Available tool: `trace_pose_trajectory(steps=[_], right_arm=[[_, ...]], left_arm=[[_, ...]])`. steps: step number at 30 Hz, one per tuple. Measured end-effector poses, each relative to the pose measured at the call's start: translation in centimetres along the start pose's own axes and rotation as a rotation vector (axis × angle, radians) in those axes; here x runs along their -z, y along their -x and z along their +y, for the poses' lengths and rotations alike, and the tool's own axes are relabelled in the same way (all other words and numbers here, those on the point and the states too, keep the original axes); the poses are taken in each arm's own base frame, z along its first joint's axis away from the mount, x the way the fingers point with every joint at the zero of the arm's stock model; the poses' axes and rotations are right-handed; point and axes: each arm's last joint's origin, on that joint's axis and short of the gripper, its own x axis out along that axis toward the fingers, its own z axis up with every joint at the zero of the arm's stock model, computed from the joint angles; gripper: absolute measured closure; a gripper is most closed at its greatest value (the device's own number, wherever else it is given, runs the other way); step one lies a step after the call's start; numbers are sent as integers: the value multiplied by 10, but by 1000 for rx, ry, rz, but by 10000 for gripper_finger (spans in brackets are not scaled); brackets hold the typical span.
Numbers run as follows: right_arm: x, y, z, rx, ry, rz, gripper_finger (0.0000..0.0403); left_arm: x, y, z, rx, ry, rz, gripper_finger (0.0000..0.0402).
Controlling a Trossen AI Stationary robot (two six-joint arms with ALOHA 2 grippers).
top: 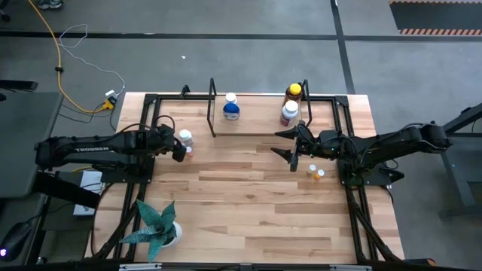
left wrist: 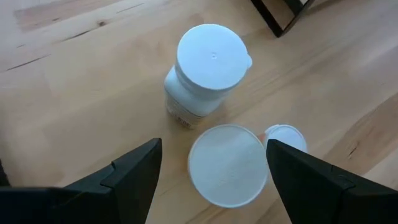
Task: Pick and place medicine bottles onto shelf by color
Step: Put the large orange pill bottle on the shelf
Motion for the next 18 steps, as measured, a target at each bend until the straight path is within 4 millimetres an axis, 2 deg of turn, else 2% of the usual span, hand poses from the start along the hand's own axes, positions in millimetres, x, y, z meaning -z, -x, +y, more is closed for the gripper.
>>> trace_pose_trajectory(steps=[18], right_arm=[[0,0,0,0,0,0,112]], left_arm=[[-4,-12,-10,-7,-72,-2,122]])
